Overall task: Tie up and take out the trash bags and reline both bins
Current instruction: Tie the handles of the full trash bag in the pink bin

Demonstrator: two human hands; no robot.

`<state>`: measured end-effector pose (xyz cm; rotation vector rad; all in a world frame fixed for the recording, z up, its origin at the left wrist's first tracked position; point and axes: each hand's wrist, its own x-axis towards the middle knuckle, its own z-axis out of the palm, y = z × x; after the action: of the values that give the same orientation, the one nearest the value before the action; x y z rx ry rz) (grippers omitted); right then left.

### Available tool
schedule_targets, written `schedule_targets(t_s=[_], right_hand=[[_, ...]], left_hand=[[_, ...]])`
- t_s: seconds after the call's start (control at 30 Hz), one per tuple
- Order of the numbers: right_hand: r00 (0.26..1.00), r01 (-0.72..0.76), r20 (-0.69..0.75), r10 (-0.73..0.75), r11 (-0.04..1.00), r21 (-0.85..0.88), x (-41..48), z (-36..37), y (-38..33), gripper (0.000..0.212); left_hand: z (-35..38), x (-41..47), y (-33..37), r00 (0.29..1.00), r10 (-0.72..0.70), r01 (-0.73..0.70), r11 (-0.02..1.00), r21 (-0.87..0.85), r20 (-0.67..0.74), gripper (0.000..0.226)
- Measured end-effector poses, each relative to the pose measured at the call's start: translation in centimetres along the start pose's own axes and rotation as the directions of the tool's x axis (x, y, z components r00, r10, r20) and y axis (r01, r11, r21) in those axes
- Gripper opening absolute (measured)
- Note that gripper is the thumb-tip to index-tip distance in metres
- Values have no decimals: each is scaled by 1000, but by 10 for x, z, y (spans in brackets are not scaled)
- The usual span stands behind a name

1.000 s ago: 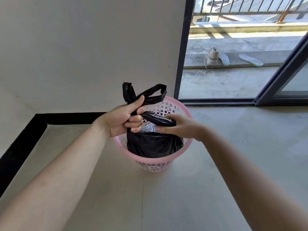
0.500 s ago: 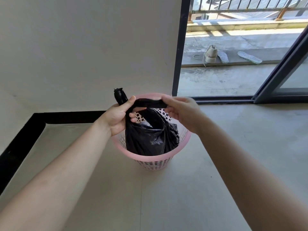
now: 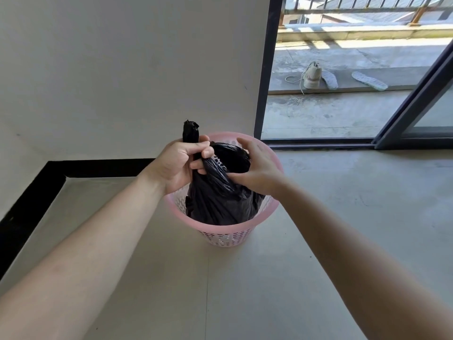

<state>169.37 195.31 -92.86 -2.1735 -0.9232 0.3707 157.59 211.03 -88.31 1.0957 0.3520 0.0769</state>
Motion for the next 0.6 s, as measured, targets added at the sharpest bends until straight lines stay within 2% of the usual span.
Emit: schedule_targets(t_s=[0.1, 0.2, 0.23, 0.33, 0.4, 0.5, 0.6], right_hand=[[999, 40, -23, -39, 998, 48, 0, 6, -1, 71], [999, -15, -47, 19, 995, 95, 3, -2, 3, 21], [998, -41, -35, 46, 991, 124, 4, -6, 3, 18], [998, -47, -28, 49, 997, 53, 3, -10, 1, 25], [999, -50, 9, 50, 999, -11, -2, -8, -4, 29], [985, -90, 150, 86, 996, 20, -6, -4, -10, 33], [944, -140, 307, 119, 989, 48, -9, 2, -16, 36]], left_hand=[[9, 0, -1, 999, -21, 20, 998, 66, 24, 13], [10, 3, -1, 998, -55, 50, 989, 140, 33, 14], [10, 4, -1, 997, -73, 71, 979, 192, 2, 15], [8, 11, -7, 978, -14, 95, 918, 384, -207, 16], [6, 15, -12, 937, 102, 41, 918, 394, -334, 18], [3, 20, -15, 865, 208, -82, 956, 280, -457, 23], [3, 22, -15, 844, 186, -188, 981, 48, -504, 16]])
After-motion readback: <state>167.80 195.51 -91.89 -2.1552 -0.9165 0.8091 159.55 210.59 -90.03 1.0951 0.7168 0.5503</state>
